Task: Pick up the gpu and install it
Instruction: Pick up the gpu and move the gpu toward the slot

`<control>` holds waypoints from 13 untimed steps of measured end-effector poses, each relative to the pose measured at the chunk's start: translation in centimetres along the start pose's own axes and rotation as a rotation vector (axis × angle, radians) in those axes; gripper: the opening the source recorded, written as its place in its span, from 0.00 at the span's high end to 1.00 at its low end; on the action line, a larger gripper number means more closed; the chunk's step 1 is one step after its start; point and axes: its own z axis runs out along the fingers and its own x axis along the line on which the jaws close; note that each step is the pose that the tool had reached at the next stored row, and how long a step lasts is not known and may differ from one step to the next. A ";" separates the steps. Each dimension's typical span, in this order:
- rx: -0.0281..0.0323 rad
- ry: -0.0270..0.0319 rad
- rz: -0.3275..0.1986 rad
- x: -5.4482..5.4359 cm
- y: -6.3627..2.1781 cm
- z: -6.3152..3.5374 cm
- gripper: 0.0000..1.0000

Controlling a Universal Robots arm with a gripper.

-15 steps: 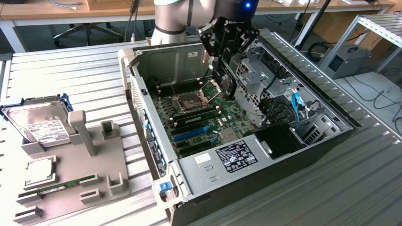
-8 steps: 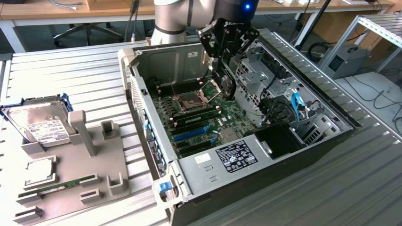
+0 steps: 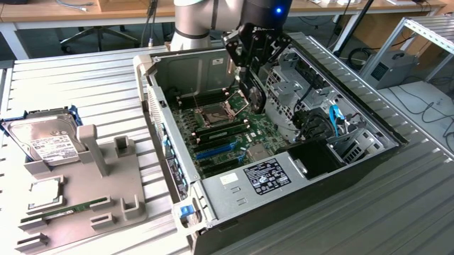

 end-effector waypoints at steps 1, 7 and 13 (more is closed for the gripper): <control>0.0000 0.0000 0.000 0.0 0.00 0.04 0.74; 0.0000 0.0000 0.000 0.0 0.00 0.27 0.74; 0.0000 0.0000 0.000 0.0 0.01 0.56 0.74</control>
